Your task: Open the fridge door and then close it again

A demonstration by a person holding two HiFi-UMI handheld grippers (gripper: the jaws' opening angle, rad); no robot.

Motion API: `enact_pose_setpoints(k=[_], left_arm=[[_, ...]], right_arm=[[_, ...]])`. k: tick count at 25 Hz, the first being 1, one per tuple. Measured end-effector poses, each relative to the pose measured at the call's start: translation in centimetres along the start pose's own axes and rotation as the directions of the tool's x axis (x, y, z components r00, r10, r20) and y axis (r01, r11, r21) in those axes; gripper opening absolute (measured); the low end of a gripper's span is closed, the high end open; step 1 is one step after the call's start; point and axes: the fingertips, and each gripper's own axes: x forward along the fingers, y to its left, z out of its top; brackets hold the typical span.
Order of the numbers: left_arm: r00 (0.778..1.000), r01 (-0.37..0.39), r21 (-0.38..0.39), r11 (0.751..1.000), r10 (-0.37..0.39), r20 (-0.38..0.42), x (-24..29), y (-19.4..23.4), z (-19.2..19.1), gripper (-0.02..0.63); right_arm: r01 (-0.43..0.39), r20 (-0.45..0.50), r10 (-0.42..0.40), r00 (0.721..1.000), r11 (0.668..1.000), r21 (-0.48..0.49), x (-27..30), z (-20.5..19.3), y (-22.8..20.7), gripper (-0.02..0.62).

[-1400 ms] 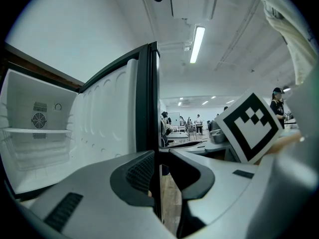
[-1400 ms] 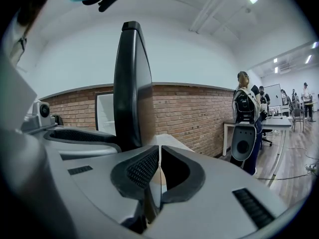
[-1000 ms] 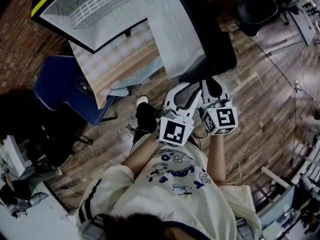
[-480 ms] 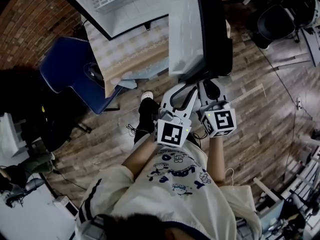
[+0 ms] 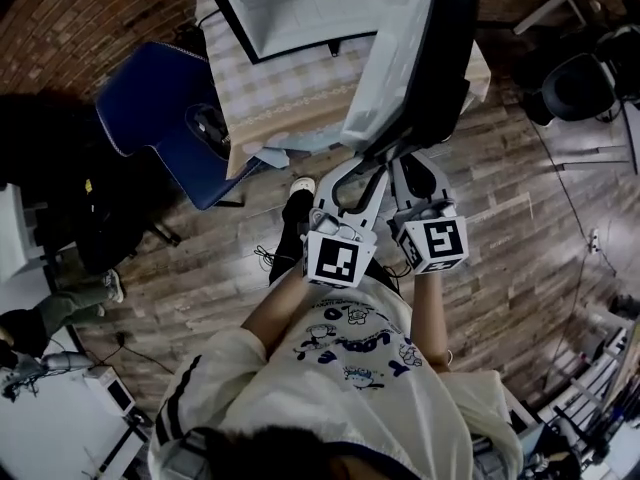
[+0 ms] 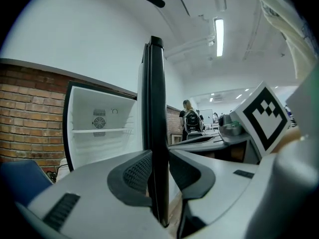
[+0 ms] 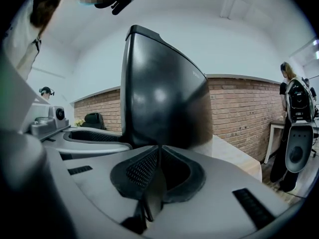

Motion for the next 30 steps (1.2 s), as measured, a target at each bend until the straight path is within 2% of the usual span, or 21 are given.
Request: enact_pose_setpoints(k=[11,17,30], left_arm=[[0.997,-0.074,-0.008,0.997,0.074,-0.028,-1.0,5.5,-0.6,0.111],[0.994,-0.099,-0.007,0.995,0.099,-0.035,-1.2,8.3,-0.8,0.124],[0.993,-0.114,-0.025,0.993,0.113,-0.044,-1.3,15.3,-1.5,0.133]], right_arm=[[-0.079,0.0,0.079,0.997,0.997,-0.017,4.1,1.3,3.2,0.041],[-0.097,0.003,0.097,0.995,0.995,-0.017,6.0,1.7,4.1,0.041],[-0.144,-0.006,0.144,0.99,0.989,-0.017,10.3,2.5,6.8,0.041]])
